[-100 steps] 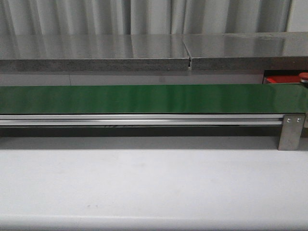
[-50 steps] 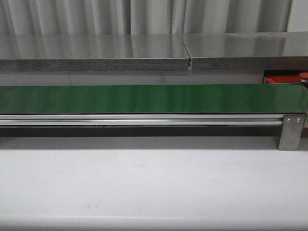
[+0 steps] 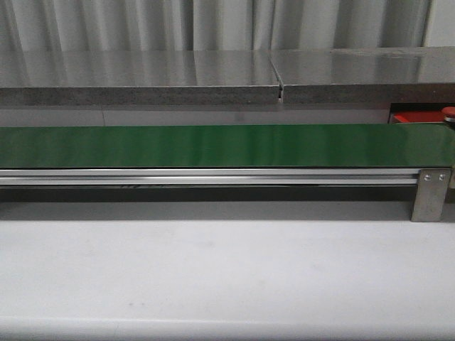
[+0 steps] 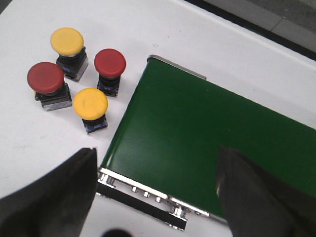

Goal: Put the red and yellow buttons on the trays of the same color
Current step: 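Move the left gripper over the button cluster and grasp a yellow button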

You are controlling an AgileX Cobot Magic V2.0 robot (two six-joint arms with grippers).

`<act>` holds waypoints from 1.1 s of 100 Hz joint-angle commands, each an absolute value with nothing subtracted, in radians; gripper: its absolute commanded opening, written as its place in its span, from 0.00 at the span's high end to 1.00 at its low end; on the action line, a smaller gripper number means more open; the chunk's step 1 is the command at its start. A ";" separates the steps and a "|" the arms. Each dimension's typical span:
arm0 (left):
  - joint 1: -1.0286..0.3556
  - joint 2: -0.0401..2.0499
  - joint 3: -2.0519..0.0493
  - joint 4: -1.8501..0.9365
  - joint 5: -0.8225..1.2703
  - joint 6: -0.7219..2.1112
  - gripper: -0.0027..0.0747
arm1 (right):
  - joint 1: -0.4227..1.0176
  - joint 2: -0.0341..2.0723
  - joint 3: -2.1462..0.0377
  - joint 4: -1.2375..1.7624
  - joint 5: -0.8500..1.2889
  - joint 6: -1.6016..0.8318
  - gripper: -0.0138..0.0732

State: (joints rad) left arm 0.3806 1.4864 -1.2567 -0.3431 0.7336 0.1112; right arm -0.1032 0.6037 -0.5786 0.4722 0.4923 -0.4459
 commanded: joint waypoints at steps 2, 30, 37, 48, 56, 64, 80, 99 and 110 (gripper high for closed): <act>0.405 1.524 -1.337 -0.367 0.714 0.049 0.30 | -0.100 0.600 -0.604 0.477 0.434 -0.449 0.98; 0.449 1.748 -1.537 -0.347 0.895 -0.013 0.30 | -0.100 0.600 -0.604 0.477 0.434 -0.449 0.98; 0.449 1.794 -1.577 -0.297 0.909 -0.061 0.31 | -0.100 0.600 -0.604 0.477 0.434 -0.449 0.98; 0.449 1.856 -1.637 -0.246 0.950 -0.103 0.31 | -0.100 0.600 -0.604 0.477 0.434 -0.449 0.98; 0.449 1.900 -1.673 -0.243 0.983 -0.110 0.31 | -0.100 0.600 -0.604 0.477 0.434 -0.449 0.98; 0.449 1.931 -1.698 -0.241 0.987 -0.129 0.31 | -0.100 0.600 -0.604 0.477 0.434 -0.449 0.98; 0.449 1.994 -1.746 -0.249 0.993 -0.152 0.31 | -0.100 0.600 -0.604 0.477 0.434 -0.449 0.98; 0.449 2.051 -1.794 -0.257 1.023 -0.152 0.31 | -0.100 0.600 -0.604 0.477 0.434 -0.449 0.98; 0.449 2.084 -1.813 -0.257 1.018 -0.176 0.31 | -0.100 0.600 -0.604 0.477 0.434 -0.449 0.98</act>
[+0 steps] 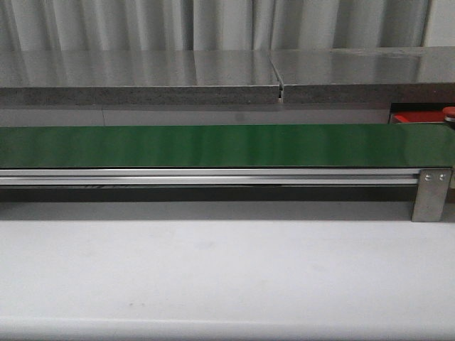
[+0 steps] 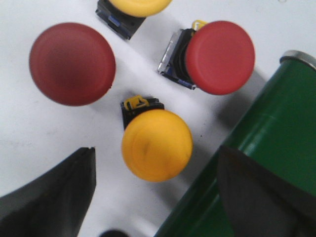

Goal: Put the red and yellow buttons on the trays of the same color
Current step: 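Move the left gripper over the button cluster and grasp a yellow button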

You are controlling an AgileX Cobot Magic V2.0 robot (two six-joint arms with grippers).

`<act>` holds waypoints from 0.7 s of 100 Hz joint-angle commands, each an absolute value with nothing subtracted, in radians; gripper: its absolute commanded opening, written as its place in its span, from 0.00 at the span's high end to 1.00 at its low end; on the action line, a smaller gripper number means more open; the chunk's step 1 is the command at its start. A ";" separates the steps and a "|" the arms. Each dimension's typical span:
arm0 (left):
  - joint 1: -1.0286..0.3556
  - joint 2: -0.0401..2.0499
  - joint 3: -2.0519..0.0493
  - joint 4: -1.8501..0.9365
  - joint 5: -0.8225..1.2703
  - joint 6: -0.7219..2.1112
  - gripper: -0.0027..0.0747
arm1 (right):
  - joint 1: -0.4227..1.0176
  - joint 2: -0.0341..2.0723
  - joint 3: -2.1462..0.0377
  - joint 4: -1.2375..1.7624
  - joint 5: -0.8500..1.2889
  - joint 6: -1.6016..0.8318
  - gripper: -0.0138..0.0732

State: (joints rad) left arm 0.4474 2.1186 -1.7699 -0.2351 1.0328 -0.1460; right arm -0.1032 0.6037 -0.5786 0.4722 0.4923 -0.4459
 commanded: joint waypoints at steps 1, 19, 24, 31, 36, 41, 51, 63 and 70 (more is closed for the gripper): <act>0.449 2.084 -1.812 -0.257 1.018 -0.175 0.31 | -0.100 0.600 -0.604 0.477 0.434 -0.449 0.98; 0.449 2.124 -1.817 -0.259 0.992 -0.180 0.31 | -0.100 0.600 -0.604 0.477 0.434 -0.449 0.98; 0.449 2.135 -1.819 -0.259 0.996 -0.180 0.31 | -0.100 0.600 -0.604 0.477 0.434 -0.449 0.98; 0.449 2.140 -1.819 -0.261 0.994 -0.180 0.35 | -0.100 0.600 -0.604 0.477 0.434 -0.449 0.98; 0.449 2.140 -1.821 -0.261 0.986 -0.180 0.43 | -0.100 0.600 -0.604 0.477 0.434 -0.449 0.98; 0.449 2.140 -1.829 -0.263 0.986 -0.180 0.50 | -0.100 0.600 -0.604 0.477 0.434 -0.449 0.98; 0.449 2.140 -1.847 -0.278 0.991 -0.180 0.68 | -0.100 0.600 -0.604 0.477 0.434 -0.449 0.98; 0.449 2.138 -1.870 -0.281 1.016 -0.180 0.78 | -0.100 0.600 -0.604 0.477 0.434 -0.449 0.98; 0.448 2.125 -1.874 -0.281 1.027 -0.168 0.81 | -0.100 0.600 -0.604 0.477 0.434 -0.449 0.98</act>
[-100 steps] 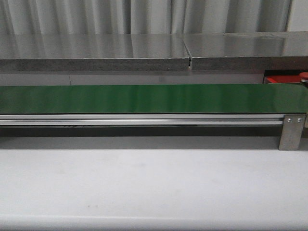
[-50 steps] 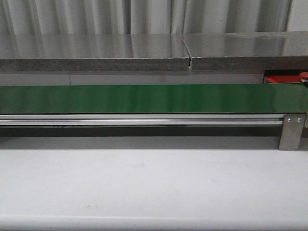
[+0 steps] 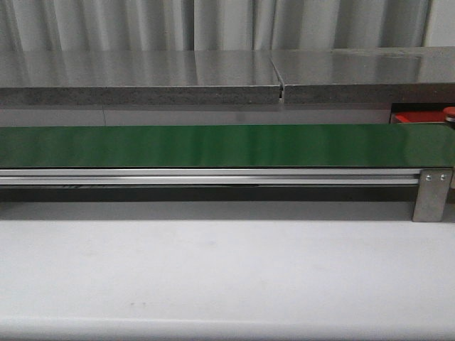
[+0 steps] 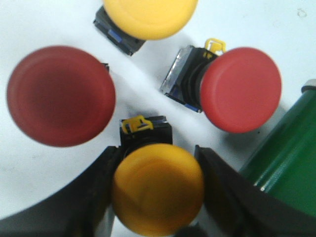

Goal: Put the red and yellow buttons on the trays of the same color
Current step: 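Move the left gripper over the button cluster and grasp a yellow button, then lower the yellow button onto the belt start and open the left gripper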

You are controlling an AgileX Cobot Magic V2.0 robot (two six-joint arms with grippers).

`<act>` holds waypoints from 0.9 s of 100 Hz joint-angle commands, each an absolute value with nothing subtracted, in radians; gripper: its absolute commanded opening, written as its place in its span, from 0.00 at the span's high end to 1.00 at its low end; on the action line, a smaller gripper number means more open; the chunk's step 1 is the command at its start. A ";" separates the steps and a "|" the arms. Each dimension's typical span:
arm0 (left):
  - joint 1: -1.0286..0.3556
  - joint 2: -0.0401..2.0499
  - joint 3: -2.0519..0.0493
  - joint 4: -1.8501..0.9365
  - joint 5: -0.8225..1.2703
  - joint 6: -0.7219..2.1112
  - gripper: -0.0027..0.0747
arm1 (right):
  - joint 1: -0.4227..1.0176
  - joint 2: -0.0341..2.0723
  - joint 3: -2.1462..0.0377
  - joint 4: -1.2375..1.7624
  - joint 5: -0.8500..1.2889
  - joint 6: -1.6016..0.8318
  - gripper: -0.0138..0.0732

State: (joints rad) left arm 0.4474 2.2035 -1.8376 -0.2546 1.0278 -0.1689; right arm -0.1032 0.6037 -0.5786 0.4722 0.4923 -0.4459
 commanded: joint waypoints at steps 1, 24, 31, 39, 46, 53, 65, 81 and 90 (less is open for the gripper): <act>0.448 2.124 -1.874 -0.281 1.030 -0.167 0.81 | -0.100 0.600 -0.604 0.477 0.434 -0.449 0.98; 0.446 2.032 -1.866 -0.260 1.048 -0.146 0.82 | -0.100 0.600 -0.604 0.478 0.433 -0.449 0.98; 0.446 1.990 -1.840 -0.259 1.046 -0.146 0.82 | -0.100 0.600 -0.604 0.478 0.433 -0.449 0.98; 0.436 1.932 -1.794 -0.257 1.030 -0.146 0.82 | -0.100 0.600 -0.604 0.478 0.433 -0.449 0.98; 0.423 1.878 -1.736 -0.246 0.996 -0.129 0.82 | -0.100 0.600 -0.604 0.478 0.433 -0.449 0.98; 0.407 1.827 -1.685 -0.239 0.968 -0.117 0.82 | -0.100 0.600 -0.604 0.478 0.433 -0.449 0.98; 0.390 1.785 -1.635 -0.239 0.984 -0.104 0.82 | -0.100 0.600 -0.604 0.478 0.433 -0.449 0.98; 0.366 1.783 -1.635 -0.239 1.005 -0.092 0.82 | -0.100 0.600 -0.604 0.478 0.433 -0.449 0.98; 0.346 1.787 -1.635 -0.239 1.013 -0.092 0.82 | -0.100 0.600 -0.604 0.478 0.433 -0.449 0.98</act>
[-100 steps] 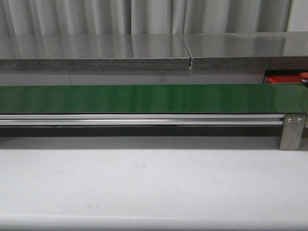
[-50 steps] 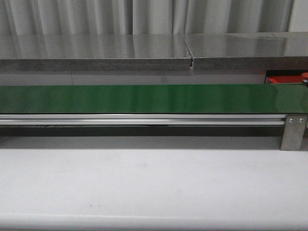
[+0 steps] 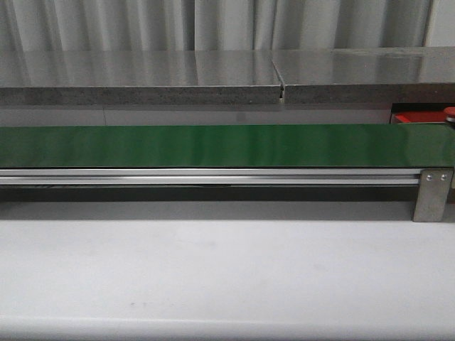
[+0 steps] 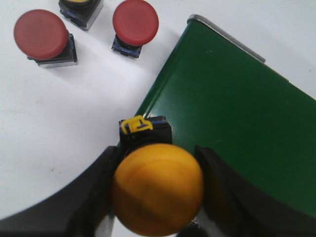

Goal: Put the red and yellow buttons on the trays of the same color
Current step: 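Lower the yellow button onto the belt start and open the left gripper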

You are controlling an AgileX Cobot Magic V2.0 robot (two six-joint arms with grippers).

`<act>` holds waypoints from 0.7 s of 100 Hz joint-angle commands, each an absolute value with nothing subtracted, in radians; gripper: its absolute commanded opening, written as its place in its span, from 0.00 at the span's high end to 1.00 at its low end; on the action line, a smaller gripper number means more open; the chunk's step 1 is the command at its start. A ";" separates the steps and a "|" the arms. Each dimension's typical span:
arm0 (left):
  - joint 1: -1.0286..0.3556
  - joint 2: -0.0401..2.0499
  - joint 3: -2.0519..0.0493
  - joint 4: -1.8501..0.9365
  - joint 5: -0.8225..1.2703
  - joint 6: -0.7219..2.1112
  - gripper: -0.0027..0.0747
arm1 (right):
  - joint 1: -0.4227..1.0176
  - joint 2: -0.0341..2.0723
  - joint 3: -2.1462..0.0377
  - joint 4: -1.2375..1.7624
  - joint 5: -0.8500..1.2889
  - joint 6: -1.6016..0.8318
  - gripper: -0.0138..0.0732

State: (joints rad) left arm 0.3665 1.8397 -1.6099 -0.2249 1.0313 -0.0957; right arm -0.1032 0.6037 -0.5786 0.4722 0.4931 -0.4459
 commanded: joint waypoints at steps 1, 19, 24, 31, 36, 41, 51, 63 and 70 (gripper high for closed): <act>0.343 1.787 -1.635 -0.239 1.013 -0.092 0.82 | -0.100 0.600 -0.604 0.478 0.433 -0.449 0.98; 0.311 1.818 -1.635 -0.251 1.023 -0.090 0.81 | -0.100 0.600 -0.604 0.478 0.433 -0.449 0.98; 0.306 1.829 -1.635 -0.262 1.023 -0.090 0.81 | -0.100 0.600 -0.604 0.478 0.433 -0.449 0.98; 0.303 1.842 -1.635 -0.285 1.025 -0.090 0.81 | -0.100 0.600 -0.604 0.478 0.433 -0.449 0.98; 0.301 1.851 -1.635 -0.294 1.025 -0.085 0.80 | -0.100 0.600 -0.604 0.478 0.433 -0.449 0.98; 0.301 1.859 -1.635 -0.310 1.025 -0.064 0.77 | -0.100 0.600 -0.604 0.478 0.433 -0.449 0.98; 0.301 1.873 -1.635 -0.324 1.032 -0.062 0.61 | -0.100 0.600 -0.604 0.478 0.433 -0.449 0.98; 0.301 1.876 -1.635 -0.324 1.030 -0.062 0.34 | -0.100 0.600 -0.604 0.478 0.433 -0.449 0.98; 0.301 1.876 -1.644 -0.324 1.031 -0.058 0.26 | -0.100 0.600 -0.604 0.478 0.433 -0.449 0.98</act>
